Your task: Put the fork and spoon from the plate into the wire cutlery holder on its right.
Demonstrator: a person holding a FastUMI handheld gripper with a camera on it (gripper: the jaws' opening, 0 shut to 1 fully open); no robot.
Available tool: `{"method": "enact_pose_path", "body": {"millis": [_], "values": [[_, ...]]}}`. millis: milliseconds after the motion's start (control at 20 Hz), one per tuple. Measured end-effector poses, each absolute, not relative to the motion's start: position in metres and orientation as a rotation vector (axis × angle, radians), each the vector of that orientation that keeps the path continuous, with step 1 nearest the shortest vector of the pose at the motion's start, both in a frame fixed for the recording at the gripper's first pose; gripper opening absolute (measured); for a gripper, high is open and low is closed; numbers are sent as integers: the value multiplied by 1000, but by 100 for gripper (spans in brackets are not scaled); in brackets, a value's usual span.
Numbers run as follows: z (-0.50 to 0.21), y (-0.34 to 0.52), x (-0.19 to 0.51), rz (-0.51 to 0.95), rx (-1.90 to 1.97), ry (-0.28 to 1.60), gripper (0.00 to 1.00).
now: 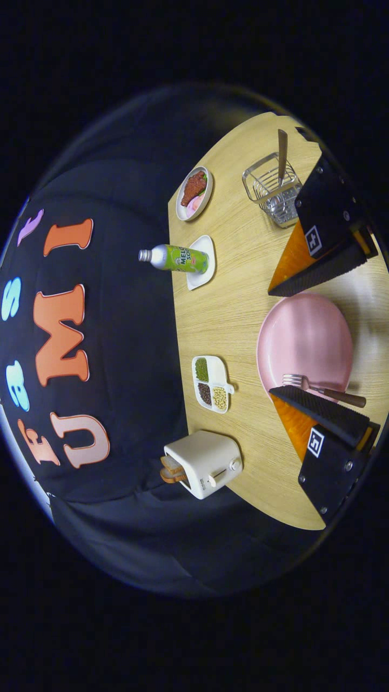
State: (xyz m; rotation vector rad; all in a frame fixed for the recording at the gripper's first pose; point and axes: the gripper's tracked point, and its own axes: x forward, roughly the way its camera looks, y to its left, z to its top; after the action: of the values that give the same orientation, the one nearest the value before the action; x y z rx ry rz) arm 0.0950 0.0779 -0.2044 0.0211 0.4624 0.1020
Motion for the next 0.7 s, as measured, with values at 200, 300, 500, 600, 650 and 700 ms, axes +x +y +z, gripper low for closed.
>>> {"method": "enact_pose_path", "body": {"millis": [200,300,500,600,650,700], "values": [[-239,110,92,146,-56,509,99],[-251,119,92,151,-81,522,99],[-274,126,92,147,-59,591,98],[-280,123,95,134,-71,602,97],[-283,121,95,129,-77,609,97],[-287,119,95,125,-79,616,97]]}}
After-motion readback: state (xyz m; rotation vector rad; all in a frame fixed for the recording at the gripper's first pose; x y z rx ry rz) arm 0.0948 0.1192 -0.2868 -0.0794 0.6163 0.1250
